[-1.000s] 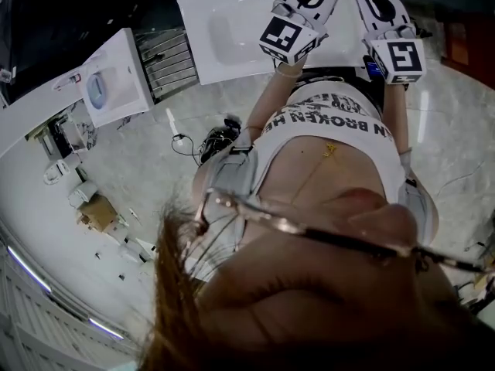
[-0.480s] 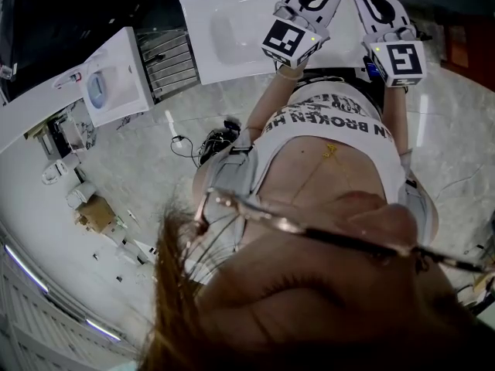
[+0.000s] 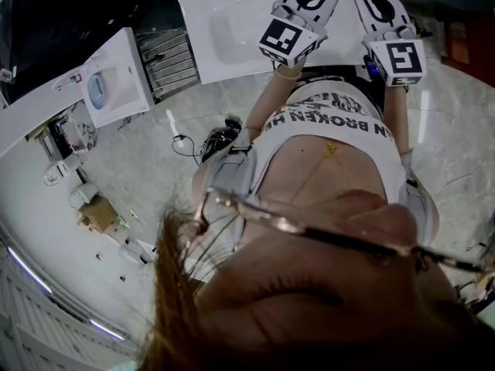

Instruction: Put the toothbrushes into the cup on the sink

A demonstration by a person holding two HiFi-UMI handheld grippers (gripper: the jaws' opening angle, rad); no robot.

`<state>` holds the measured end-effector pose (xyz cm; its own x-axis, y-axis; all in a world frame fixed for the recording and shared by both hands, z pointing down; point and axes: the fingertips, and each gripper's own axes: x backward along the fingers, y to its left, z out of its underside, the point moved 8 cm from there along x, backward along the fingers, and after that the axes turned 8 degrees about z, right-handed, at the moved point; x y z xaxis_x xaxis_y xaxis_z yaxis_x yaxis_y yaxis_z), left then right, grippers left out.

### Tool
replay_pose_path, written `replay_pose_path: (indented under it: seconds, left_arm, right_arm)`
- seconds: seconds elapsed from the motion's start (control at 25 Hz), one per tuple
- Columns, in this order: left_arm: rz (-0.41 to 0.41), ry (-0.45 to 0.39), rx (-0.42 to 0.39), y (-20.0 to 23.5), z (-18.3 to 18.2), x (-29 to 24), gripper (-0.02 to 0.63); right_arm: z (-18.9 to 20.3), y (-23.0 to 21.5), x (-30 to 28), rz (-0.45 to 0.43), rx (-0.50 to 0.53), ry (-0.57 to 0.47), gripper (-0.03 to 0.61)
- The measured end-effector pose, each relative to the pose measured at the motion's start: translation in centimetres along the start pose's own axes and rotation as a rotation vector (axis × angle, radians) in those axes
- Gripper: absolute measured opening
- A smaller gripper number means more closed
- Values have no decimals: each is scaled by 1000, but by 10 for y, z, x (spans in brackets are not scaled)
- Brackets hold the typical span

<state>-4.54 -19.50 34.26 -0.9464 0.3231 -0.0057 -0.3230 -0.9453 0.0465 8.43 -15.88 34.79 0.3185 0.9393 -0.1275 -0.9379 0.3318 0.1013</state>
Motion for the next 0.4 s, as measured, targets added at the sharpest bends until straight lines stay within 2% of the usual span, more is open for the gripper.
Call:
replay_pose_path:
  seconds: [0.4]
  left_arm:
    - [5, 12, 9, 0, 5, 1, 14]
  right_arm:
    - [0, 4, 0, -5, 16, 17, 34]
